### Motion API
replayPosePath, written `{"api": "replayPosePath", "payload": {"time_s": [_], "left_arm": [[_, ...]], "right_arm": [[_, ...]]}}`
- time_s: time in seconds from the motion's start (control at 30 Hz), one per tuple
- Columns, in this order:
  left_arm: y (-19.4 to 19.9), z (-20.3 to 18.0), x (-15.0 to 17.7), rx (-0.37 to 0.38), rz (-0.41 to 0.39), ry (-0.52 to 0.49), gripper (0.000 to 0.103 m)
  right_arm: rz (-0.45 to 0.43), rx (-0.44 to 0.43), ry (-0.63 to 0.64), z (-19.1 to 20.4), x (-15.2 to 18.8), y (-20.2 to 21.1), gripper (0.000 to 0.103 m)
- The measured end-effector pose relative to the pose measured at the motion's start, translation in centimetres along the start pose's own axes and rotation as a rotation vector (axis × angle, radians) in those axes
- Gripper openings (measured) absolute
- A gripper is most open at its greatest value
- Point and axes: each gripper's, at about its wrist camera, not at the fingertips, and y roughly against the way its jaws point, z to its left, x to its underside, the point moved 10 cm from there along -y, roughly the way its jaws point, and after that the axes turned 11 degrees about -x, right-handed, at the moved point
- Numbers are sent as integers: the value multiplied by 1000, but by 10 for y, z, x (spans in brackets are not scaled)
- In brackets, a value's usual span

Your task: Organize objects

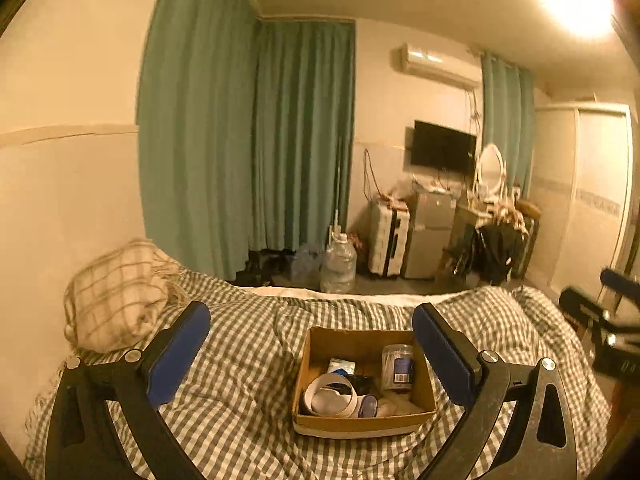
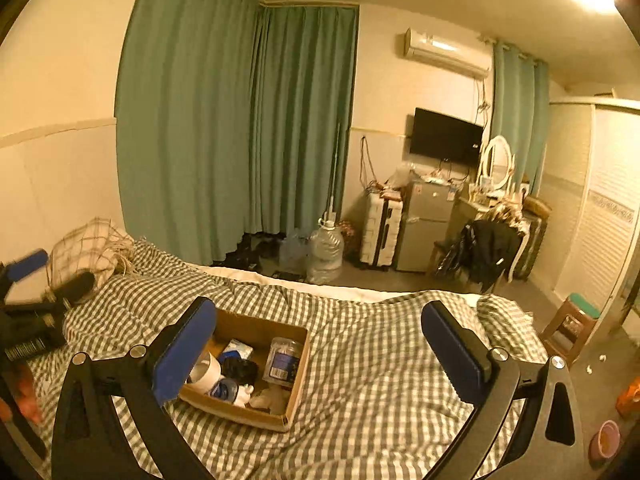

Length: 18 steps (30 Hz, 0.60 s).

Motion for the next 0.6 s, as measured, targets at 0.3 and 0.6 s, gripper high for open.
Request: {"api": "replayPosePath", "payload": {"time_s": [0.3, 0.6], "left_arm": [[27, 19, 41, -128, -63, 11, 103], [7, 0, 106, -138, 8, -53, 103]], "right_arm": [[-67, -19, -11, 28, 47, 22, 103], [11, 15, -44, 18, 126, -24, 103]]}}
